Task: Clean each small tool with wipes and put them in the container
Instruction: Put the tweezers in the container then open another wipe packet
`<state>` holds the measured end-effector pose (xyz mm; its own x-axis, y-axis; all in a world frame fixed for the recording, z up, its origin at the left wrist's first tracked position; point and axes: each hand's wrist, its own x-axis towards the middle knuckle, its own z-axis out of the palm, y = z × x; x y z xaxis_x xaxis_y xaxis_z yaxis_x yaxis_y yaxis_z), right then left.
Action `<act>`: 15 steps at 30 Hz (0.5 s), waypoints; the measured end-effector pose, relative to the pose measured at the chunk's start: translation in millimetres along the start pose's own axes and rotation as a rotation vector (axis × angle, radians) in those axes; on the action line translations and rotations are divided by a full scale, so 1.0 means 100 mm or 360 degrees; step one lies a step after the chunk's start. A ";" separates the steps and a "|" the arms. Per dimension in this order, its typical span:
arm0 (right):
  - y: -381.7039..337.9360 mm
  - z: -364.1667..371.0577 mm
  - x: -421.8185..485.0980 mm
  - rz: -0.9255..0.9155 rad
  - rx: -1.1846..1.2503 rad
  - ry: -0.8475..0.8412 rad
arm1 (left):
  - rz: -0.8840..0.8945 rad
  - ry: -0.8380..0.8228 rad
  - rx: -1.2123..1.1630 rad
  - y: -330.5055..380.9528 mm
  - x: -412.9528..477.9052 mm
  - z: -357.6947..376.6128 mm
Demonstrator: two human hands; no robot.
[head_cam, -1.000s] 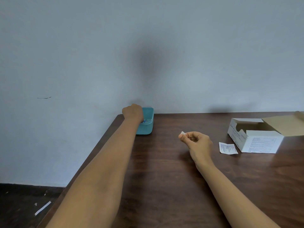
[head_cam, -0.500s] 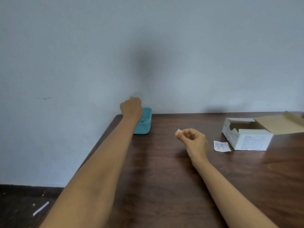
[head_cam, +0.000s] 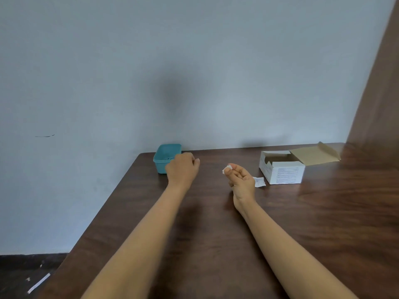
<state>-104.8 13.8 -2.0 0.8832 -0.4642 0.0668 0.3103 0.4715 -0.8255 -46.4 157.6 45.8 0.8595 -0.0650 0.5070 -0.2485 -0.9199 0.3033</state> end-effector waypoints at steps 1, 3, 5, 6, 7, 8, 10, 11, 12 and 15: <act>-0.02 -0.03 -0.03 0.0042 0.0038 -0.0009 | -0.0035 -0.0050 -0.0073 0.04 -0.08 0.05; -0.08 -0.13 -0.11 0.0088 0.0045 -0.0038 | -0.0099 -0.0150 -0.0186 0.14 -0.25 0.13; -0.15 -0.24 -0.19 0.0068 0.0024 -0.0074 | -0.0168 -0.0244 -0.0290 0.23 -0.39 0.22; -0.19 -0.29 -0.22 0.0044 -0.0002 -0.0086 | -0.0204 -0.0291 -0.0345 0.27 -0.44 0.26; -0.23 -0.35 -0.25 0.0019 -0.0039 -0.0090 | -0.0233 -0.0337 -0.0404 0.31 -0.48 0.31; -0.26 -0.41 -0.27 -0.0002 -0.0081 -0.0095 | -0.0254 -0.0371 -0.0456 0.35 -0.52 0.35; -0.34 -0.54 -0.29 -0.0042 -0.0183 -0.0100 | -0.0287 -0.0418 -0.0533 0.45 -0.58 0.42; -0.36 -0.60 -0.29 -0.0055 -0.0236 -0.0101 | -0.0295 -0.0422 -0.0551 0.50 -0.60 0.45; -0.39 -0.66 -0.28 -0.0060 -0.0280 -0.0094 | -0.0301 -0.0414 -0.0560 0.56 -0.62 0.47; -0.43 -0.80 -0.25 -0.0044 -0.0335 -0.0069 | -0.0339 -0.0387 -0.0599 0.71 -0.65 0.56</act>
<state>-168.5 -55.2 -12.8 0.8911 -0.4400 0.1114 0.2585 0.2902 -0.9214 -95.0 74.8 -11.4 0.9769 -0.0206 0.2128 -0.1617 -0.7220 0.6727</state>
